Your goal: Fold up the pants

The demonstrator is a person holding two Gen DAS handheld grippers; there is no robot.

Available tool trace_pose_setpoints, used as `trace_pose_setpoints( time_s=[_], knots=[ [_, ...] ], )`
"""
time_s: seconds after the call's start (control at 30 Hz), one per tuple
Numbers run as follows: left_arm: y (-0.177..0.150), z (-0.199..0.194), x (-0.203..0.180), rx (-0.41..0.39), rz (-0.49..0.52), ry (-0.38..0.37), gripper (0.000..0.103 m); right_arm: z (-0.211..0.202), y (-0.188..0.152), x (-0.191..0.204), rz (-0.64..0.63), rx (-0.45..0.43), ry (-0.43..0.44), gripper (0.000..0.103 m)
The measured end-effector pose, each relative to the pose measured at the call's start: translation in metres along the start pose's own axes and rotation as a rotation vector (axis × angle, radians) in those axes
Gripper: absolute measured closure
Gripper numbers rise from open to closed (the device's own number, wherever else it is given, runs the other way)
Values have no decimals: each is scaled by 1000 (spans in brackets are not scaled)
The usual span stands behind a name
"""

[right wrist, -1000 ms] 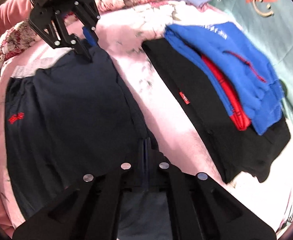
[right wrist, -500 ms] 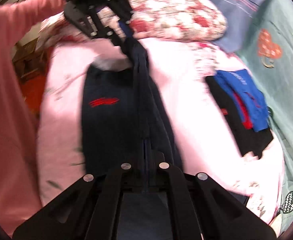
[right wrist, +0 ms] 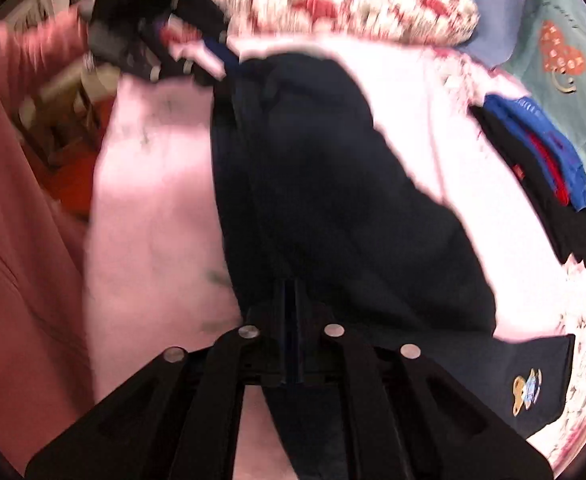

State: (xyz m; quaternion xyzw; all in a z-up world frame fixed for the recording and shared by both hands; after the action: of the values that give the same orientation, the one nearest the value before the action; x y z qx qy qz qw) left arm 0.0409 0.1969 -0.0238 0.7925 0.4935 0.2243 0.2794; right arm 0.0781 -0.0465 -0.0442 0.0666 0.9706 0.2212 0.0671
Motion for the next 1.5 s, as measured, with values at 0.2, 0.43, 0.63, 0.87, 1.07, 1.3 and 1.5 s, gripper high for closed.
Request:
trace_pose_setpoints(
  time_s=[0.2,0.43,0.63,0.87,1.07,1.3,1.5],
  knots=[
    [-10,0,87,-44,-409,-72,55,10,54,23,-45,-196,32,74],
    [-36,55,130,96,-689,-243,49,77,88,32,-115,-126,-3,74],
    [-35,59,126,93,-709,-256,67,91,92,26,-112,-97,20,89],
    [-13,-1,89,-28,-553,-146,68,43,100,35,-102,-172,18,96],
    [-48,44,67,107,-525,16,66,69,81,56,-126,-121,0,96],
    [-39,-4,63,22,-541,206,38,64,67,67,-63,-171,-28,53],
    [29,-8,12,-114,-484,17,25,-8,16,9,308,-311,-132,48]
  ],
)
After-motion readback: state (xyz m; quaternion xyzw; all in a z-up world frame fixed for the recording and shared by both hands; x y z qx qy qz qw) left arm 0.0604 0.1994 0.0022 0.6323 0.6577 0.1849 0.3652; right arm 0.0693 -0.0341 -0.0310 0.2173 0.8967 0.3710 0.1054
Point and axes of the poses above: each gripper's, at about its wrist camera, not at the fingertips, and z roughly the way its jaws point, x to its left, y to its top, the point moved 1 cm from there along z, roughly the way its jaws point
